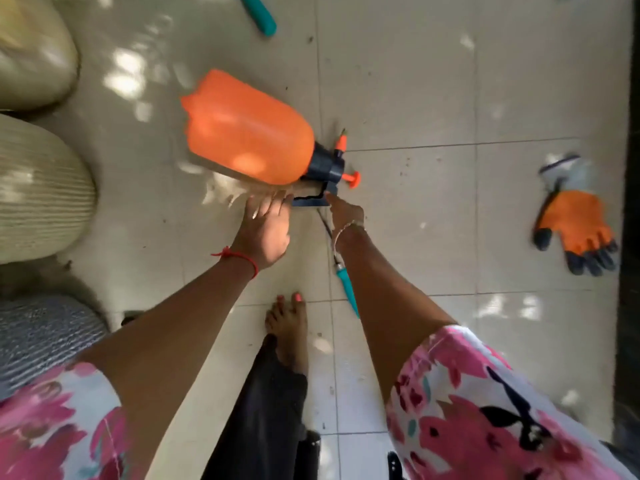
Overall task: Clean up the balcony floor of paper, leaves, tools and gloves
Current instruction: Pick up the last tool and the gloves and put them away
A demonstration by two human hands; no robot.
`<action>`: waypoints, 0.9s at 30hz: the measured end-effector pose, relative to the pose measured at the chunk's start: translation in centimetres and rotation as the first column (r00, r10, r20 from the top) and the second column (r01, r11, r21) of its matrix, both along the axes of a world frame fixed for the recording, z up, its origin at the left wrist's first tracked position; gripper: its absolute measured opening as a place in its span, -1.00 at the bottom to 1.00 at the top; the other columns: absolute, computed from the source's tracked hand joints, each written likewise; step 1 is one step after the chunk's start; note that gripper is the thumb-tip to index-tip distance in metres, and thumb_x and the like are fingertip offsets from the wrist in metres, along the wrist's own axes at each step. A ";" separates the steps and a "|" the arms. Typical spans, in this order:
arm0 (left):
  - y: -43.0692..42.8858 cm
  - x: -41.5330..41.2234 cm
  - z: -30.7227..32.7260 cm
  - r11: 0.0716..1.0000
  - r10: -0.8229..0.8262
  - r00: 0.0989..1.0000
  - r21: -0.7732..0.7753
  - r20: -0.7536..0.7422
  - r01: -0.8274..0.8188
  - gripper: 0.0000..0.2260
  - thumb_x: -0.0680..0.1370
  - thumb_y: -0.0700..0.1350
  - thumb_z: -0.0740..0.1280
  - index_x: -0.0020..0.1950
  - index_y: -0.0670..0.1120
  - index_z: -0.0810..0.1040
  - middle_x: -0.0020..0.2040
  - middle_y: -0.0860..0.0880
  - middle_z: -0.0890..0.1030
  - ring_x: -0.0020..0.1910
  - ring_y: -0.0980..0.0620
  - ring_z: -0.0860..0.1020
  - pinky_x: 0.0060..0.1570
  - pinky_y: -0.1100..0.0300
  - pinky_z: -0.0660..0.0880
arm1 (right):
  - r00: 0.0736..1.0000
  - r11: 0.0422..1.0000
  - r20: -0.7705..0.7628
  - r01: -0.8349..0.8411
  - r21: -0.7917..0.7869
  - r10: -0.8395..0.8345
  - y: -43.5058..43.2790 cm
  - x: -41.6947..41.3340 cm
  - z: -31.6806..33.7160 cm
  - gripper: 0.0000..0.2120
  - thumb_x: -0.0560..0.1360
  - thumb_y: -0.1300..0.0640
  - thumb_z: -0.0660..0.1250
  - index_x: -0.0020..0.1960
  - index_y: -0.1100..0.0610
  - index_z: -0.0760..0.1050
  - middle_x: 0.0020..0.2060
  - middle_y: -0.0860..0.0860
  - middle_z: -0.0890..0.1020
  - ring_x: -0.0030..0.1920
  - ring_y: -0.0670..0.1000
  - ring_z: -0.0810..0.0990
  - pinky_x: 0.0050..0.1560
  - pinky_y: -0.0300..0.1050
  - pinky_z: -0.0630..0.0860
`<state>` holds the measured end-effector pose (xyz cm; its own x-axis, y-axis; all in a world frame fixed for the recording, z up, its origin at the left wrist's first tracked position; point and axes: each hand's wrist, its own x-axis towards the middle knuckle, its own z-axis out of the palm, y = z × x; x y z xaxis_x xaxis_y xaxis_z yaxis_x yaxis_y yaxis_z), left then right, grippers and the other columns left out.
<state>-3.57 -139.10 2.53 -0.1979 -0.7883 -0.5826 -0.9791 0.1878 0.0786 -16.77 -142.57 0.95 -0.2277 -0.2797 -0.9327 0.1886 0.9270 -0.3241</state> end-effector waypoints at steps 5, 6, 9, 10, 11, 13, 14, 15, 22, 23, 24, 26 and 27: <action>0.1 2.3 -1.5 0.991 0.122 0.953 0.094 -0.278 -0.099 -0.39 0.55 -0.15 0.29 0.51 -0.24 0.09 0.46 -0.19 0.20 0.39 -0.18 0.25 0.36 -0.05 0.17 | 0.998 0.998 -0.015 0.059 -0.003 -0.059 -1.6 1.6 -1.8 -0.66 0.50 0.26 0.31 0.21 0.41 0.38 -0.09 0.14 0.45 -0.10 0.04 0.39 -0.34 -0.18 0.32; 0.0 2.5 -1.5 0.987 0.150 0.932 0.103 -0.330 -0.122 -0.40 0.53 -0.18 0.31 0.49 -0.25 0.13 0.46 -0.20 0.20 0.36 -0.20 0.29 0.35 -0.06 0.22 | 0.998 0.998 -0.002 0.059 0.006 -0.059 -1.8 1.9 -1.7 -0.66 0.49 0.27 0.31 0.21 0.38 0.37 -0.06 0.14 0.45 -0.09 0.05 0.39 -0.24 -0.14 0.34; -0.1 2.6 -1.1 0.972 0.233 0.885 0.102 -0.404 -0.209 -0.43 0.53 -0.23 0.32 0.47 -0.29 0.16 0.46 -0.21 0.19 0.34 -0.20 0.35 0.34 0.02 0.30 | 0.992 0.995 0.071 0.102 -0.009 -0.101 -2.2 2.5 -0.6 -0.92 0.46 0.29 0.34 -0.13 0.29 0.45 -0.26 0.10 0.48 -0.25 0.05 0.43 -0.17 -0.09 0.39; 0.0 2.5 -0.6 0.965 0.261 0.874 0.107 -0.410 -0.238 -0.44 0.53 -0.24 0.31 0.47 -0.29 0.16 0.46 -0.21 0.19 0.35 -0.18 0.35 0.34 0.06 0.30 | 0.983 0.990 0.126 0.140 -0.012 -0.137 -2.3 2.6 -0.1 -0.88 0.47 0.31 0.32 -0.22 0.24 0.43 -0.30 0.10 0.48 -0.28 0.04 0.45 -0.15 -0.05 0.45; -0.1 2.3 0.0 0.959 0.284 0.865 0.103 -0.414 -0.265 -0.44 0.54 -0.26 0.30 0.47 -0.28 0.16 0.47 -0.19 0.19 0.36 -0.16 0.34 0.34 0.10 0.28 | 0.967 0.982 0.182 0.187 -0.022 -0.180 -2.3 2.4 0.5 -0.85 0.48 0.34 0.29 -0.26 0.23 0.41 -0.31 0.11 0.49 -0.27 0.04 0.48 -0.11 -0.02 0.50; -0.3 2.0 1.4 0.953 0.302 0.856 0.100 -0.418 -0.287 -0.46 0.54 -0.29 0.27 0.48 -0.25 0.16 0.48 -0.16 0.19 0.39 -0.13 0.33 0.34 0.15 0.27 | 0.936 0.964 0.259 0.261 -0.052 -0.239 -2.4 1.8 1.7 -0.83 0.50 0.38 0.24 -0.26 0.26 0.42 -0.30 0.13 0.51 -0.27 0.05 0.52 -0.19 -0.04 0.55; -0.5 1.7 2.4 0.955 0.293 0.859 0.080 -0.420 -0.286 -0.47 0.54 -0.30 0.25 0.48 -0.25 0.16 0.48 -0.16 0.20 0.39 -0.13 0.32 0.33 0.15 0.27 | 0.932 0.962 0.274 0.265 -0.070 -0.237 -2.4 1.4 2.8 -0.84 0.50 0.39 0.25 -0.25 0.26 0.42 -0.31 0.13 0.52 -0.28 0.04 0.53 -0.29 -0.07 0.57; -0.6 1.5 3.3 0.956 0.284 0.864 0.058 -0.415 -0.286 -0.48 0.54 -0.33 0.23 0.48 -0.24 0.17 0.48 -0.16 0.20 0.40 -0.13 0.32 0.33 0.14 0.29 | 0.933 0.961 0.281 0.261 -0.095 -0.225 -2.5 1.1 3.9 -0.84 0.49 0.40 0.26 -0.25 0.27 0.42 -0.31 0.13 0.52 -0.29 0.04 0.53 -0.38 -0.11 0.58; -0.7 -2.8 11.0 0.919 0.301 0.861 -0.116 -0.411 -0.376 -0.42 0.47 -0.35 0.26 0.48 -0.25 0.17 0.48 -0.19 0.19 0.47 -0.14 0.19 0.43 0.09 0.21 | 0.997 0.952 -0.028 -0.083 -0.295 0.079 0.0 -5.6 12.3 -0.87 0.38 0.38 0.40 -0.15 0.24 0.48 -0.22 0.17 0.57 -0.14 0.22 0.61 0.03 0.17 0.56; -0.6 -3.6 11.8 0.933 0.279 0.867 -0.098 -0.413 -0.347 -0.39 0.45 -0.35 0.28 0.48 -0.26 0.16 0.49 -0.21 0.17 0.49 -0.15 0.16 0.46 0.07 0.16 | 0.990 0.944 -0.081 -0.134 -0.302 0.115 0.9 -6.9 13.5 -0.85 0.37 0.38 0.41 -0.15 0.22 0.48 -0.20 0.17 0.58 -0.14 0.22 0.62 0.01 0.16 0.57; -0.2 -5.1 12.9 0.948 0.244 0.870 -0.085 -0.429 -0.308 -0.35 0.43 -0.36 0.30 0.48 -0.27 0.15 0.50 -0.23 0.16 0.49 -0.18 0.15 0.47 0.03 0.14 | 0.985 0.936 -0.114 -0.162 -0.311 0.132 2.0 -8.8 15.0 -0.83 0.36 0.39 0.40 -0.14 0.21 0.47 -0.20 0.16 0.58 -0.20 0.22 0.61 -0.05 0.11 0.60; 0.9 -8.1 14.8 0.959 0.230 0.851 -0.038 -0.471 -0.280 -0.31 0.39 -0.38 0.32 0.49 -0.27 0.14 0.50 -0.24 0.14 0.48 -0.21 0.16 0.44 -0.04 0.18 | 0.984 0.922 -0.124 -0.167 -0.350 0.131 4.5 -12.7 18.2 -0.80 0.34 0.46 0.35 -0.12 0.24 0.46 -0.28 0.14 0.55 -0.35 0.20 0.58 -0.22 0.06 0.63; 1.5 -9.8 15.7 0.953 0.270 0.839 0.009 -0.472 -0.302 -0.29 0.40 -0.38 0.32 0.50 -0.24 0.12 0.51 -0.21 0.13 0.48 -0.19 0.16 0.43 -0.01 0.18 | 0.984 0.912 -0.130 -0.164 -0.377 0.123 5.7 -14.6 19.5 -0.79 0.33 0.49 0.33 -0.13 0.26 0.45 -0.32 0.13 0.53 -0.42 0.16 0.55 -0.28 0.05 0.62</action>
<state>-13.36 -137.57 18.22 -0.1919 -0.8834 -0.4275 -0.8426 -0.0750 0.5333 -31.40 -136.82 20.40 -0.2453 -0.6490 -0.7202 0.0105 0.7411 -0.6714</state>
